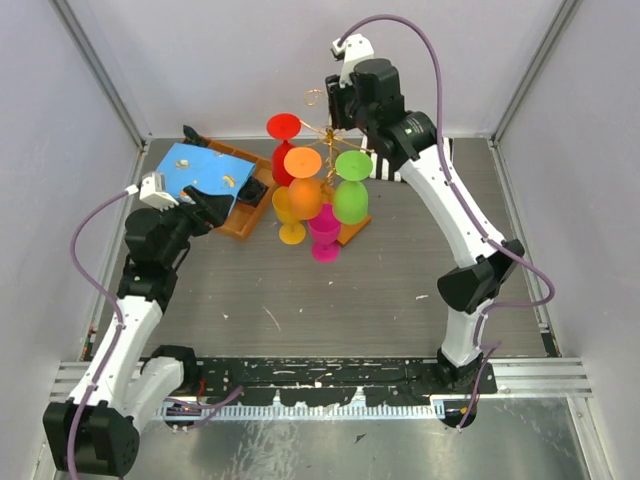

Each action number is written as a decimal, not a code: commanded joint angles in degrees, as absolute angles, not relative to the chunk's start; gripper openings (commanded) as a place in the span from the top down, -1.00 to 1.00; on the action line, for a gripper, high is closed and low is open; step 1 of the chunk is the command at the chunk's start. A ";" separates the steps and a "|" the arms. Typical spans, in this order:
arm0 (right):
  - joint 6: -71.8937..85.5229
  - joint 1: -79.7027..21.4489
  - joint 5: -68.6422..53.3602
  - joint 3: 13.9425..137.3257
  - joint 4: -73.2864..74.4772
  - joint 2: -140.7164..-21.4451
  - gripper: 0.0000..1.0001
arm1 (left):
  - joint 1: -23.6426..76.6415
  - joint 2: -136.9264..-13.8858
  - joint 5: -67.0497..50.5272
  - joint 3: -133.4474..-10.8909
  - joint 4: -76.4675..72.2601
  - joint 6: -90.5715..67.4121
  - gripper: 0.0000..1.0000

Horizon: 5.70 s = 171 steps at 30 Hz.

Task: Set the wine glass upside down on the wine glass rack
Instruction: Turn the wine glass upside down at the wine rack, then pick up the wine glass at the center of the board.

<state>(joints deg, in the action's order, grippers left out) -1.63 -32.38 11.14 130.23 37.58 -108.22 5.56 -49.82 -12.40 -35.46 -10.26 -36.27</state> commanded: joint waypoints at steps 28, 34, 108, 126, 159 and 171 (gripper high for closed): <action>6.61 -32.31 15.65 83.97 29.18 -66.91 0.02 | 5.41 -66.13 0.66 -71.25 58.75 -30.40 -0.96; 7.34 -32.25 14.65 81.41 29.62 -65.18 0.01 | 5.45 -60.63 -12.48 -64.93 41.81 -30.43 -0.96; 4.55 -32.30 18.37 74.32 30.32 -62.56 -0.05 | 22.01 -91.65 2.07 -71.51 19.64 -35.60 0.08; 4.98 -32.26 17.10 74.44 29.71 -63.46 -0.05 | 21.99 -87.61 5.33 -72.20 25.14 -32.98 0.62; 4.99 -32.29 18.37 73.49 29.53 -63.03 -0.07 | 22.02 -83.57 10.58 -67.66 32.18 -29.11 0.86; 4.83 -32.31 20.34 73.33 30.29 -60.76 -0.07 | 21.97 -68.70 10.60 -61.78 36.86 -27.41 0.88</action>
